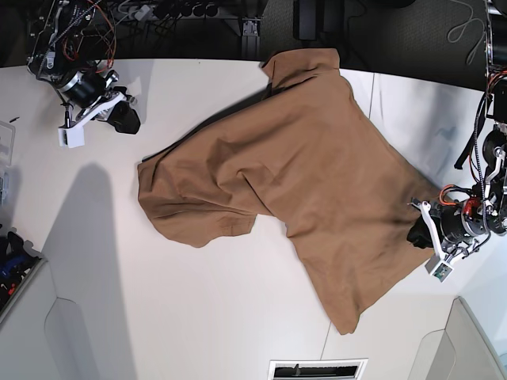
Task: Layout the t-shirt on the table in an organized manner, then fold the t-shirt properly
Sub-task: 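Grasp the shirt shoulder with the right gripper and pull it away from the left gripper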
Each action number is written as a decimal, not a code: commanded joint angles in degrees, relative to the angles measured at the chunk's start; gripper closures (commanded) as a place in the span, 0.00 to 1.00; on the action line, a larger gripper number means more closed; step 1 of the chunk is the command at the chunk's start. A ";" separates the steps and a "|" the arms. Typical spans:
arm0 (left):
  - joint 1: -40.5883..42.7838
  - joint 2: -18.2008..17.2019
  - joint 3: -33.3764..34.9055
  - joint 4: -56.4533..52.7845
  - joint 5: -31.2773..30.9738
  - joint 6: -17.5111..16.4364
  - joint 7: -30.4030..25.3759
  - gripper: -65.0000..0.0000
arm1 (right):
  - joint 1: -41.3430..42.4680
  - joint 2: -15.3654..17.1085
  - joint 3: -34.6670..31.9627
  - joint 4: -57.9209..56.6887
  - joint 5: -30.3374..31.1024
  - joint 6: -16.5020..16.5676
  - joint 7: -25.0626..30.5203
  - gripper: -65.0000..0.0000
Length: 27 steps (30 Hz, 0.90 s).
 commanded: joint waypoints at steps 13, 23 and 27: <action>0.83 -1.44 -0.39 3.30 -3.45 -0.22 0.59 0.76 | 0.50 -2.14 -11.02 1.01 -1.81 0.70 -1.62 0.59; 0.83 -1.44 -0.39 3.30 -3.45 -0.22 0.61 0.76 | 0.55 -3.23 -19.69 1.01 -7.82 -0.26 4.28 0.59; 0.83 -1.42 -0.39 3.30 -3.45 -0.22 0.44 0.76 | 0.68 -5.03 -19.78 1.01 -9.09 -0.28 5.27 0.59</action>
